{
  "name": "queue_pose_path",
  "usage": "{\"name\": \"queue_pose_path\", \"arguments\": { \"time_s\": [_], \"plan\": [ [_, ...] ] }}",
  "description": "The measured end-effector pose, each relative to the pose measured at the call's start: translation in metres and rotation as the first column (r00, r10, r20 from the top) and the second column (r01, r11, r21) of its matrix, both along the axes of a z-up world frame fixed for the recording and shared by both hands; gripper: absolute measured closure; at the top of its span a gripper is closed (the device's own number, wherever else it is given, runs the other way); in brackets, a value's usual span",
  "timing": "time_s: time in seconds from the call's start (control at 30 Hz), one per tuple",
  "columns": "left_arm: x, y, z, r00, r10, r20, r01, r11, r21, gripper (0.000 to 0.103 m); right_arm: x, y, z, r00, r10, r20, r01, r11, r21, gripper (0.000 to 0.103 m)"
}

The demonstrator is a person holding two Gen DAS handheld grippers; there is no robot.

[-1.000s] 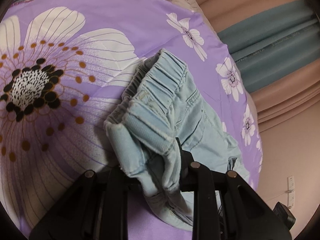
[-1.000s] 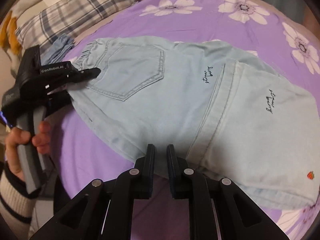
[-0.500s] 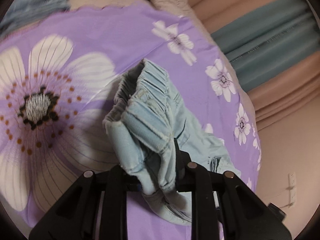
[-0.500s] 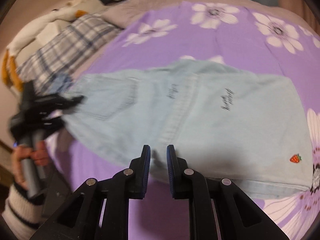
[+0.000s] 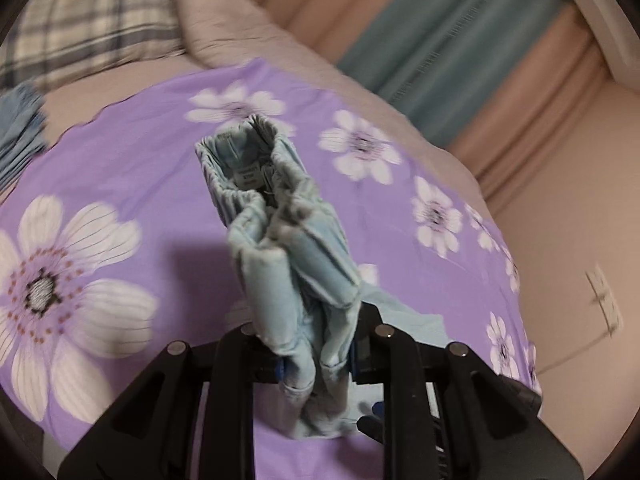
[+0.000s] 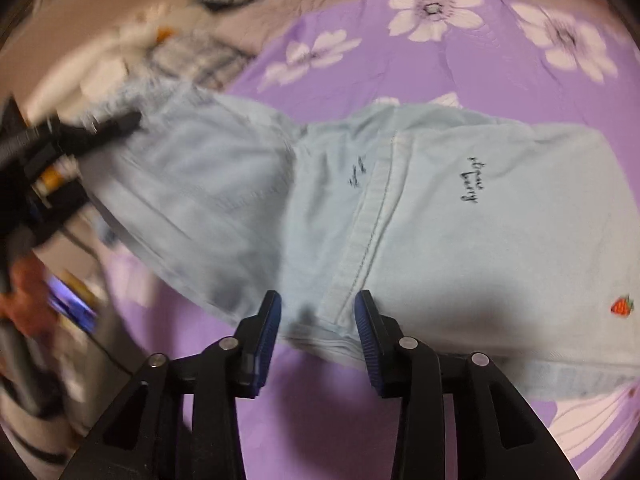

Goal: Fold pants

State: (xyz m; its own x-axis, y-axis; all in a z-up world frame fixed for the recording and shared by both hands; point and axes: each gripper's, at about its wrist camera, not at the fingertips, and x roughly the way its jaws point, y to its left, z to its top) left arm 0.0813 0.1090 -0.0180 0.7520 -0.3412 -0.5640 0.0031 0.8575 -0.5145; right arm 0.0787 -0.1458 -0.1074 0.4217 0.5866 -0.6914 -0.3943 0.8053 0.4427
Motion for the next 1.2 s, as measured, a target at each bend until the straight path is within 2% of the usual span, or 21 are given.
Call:
{"name": "queue_pose_path", "arguments": {
  "time_s": [0.1,0.17,0.23,0.37,0.43,0.47,0.5,0.53,0.57,0.63,0.73,0.8,0.9,0.97,1.03,1.13,1.2],
  "plan": [
    [0.004,-0.029,0.004,0.998,-0.065,0.011,0.065,0.997,0.034,0.082,-0.003,-0.029,0.012,1.000,-0.028,0.009,0.026,0.991,0.128,0.043],
    [0.008,-0.057,0.004,0.992,-0.123,0.015,0.121,0.989,0.084,0.082,-0.003,-0.053,0.014,0.998,-0.061,-0.011,0.062,0.970,0.236,0.042],
    [0.012,-0.081,0.001,0.984,-0.177,0.007,0.175,0.977,0.120,0.082,0.000,-0.086,0.009,0.991,-0.112,-0.079,0.135,0.911,0.391,0.036],
    [0.022,-0.127,-0.019,0.961,-0.271,-0.052,0.276,0.946,0.170,0.078,0.007,-0.130,-0.010,0.964,-0.176,-0.198,0.260,0.764,0.590,0.031],
    [0.027,-0.145,-0.035,0.949,-0.301,-0.091,0.313,0.931,0.187,0.070,0.012,-0.141,-0.020,0.952,-0.174,-0.252,0.300,0.685,0.664,0.024],
    [0.031,-0.156,-0.049,0.939,-0.317,-0.134,0.338,0.923,0.186,0.056,0.017,-0.143,-0.026,0.944,-0.168,-0.283,0.322,0.643,0.695,0.023],
    [0.033,-0.161,-0.062,0.931,-0.322,-0.171,0.351,0.919,0.181,0.051,0.023,-0.144,-0.031,0.936,-0.163,-0.312,0.344,0.611,0.713,0.023],
    [0.034,-0.164,-0.073,0.921,-0.334,-0.201,0.369,0.914,0.171,0.052,0.029,-0.145,-0.040,0.920,-0.174,-0.352,0.384,0.592,0.709,0.023],
    [0.033,-0.172,-0.085,0.906,-0.350,-0.240,0.394,0.903,0.171,0.052,0.033,-0.143,-0.045,0.904,-0.186,-0.384,0.415,0.595,0.688,0.023],
    [0.026,-0.179,-0.092,0.902,-0.358,-0.240,0.409,0.886,0.217,0.052,0.038,-0.136,-0.048,0.893,-0.197,-0.404,0.433,0.619,0.655,0.023],
    [0.013,-0.170,-0.087,0.896,-0.388,-0.216,0.430,0.879,0.205,0.051,0.040,-0.126,-0.038,0.904,-0.213,-0.371,0.409,0.684,0.604,0.023],
    [0.005,-0.159,-0.085,0.894,-0.396,-0.209,0.433,0.883,0.181,0.042,0.043,-0.119,-0.034,0.908,-0.223,-0.356,0.399,0.720,0.567,0.023],
    [-0.010,-0.135,-0.082,0.903,-0.379,-0.201,0.410,0.900,0.146,0.041,0.041,-0.112,-0.032,0.903,-0.261,-0.342,0.407,0.777,0.480,0.035],
    [-0.022,-0.112,-0.085,0.916,-0.340,-0.213,0.369,0.922,0.117,0.041,0.045,-0.105,-0.031,0.902,-0.282,-0.327,0.406,0.813,0.418,0.044],
    [-0.028,-0.090,-0.088,0.931,-0.293,-0.217,0.318,0.944,0.093,0.041,0.047,-0.104,-0.033,0.900,-0.304,-0.311,0.411,0.830,0.378,0.060],
    [-0.033,-0.067,-0.089,0.947,-0.217,-0.235,0.242,0.967,0.082,0.038,0.044,-0.112,-0.034,0.901,-0.312,-0.300,0.411,0.835,0.366,0.068],
    [-0.033,-0.057,-0.092,0.950,-0.195,-0.246,0.214,0.975,0.053,0.038,0.042,-0.113,-0.024,0.919,-0.315,-0.237,0.383,0.855,0.349,0.071]
  ]
}}
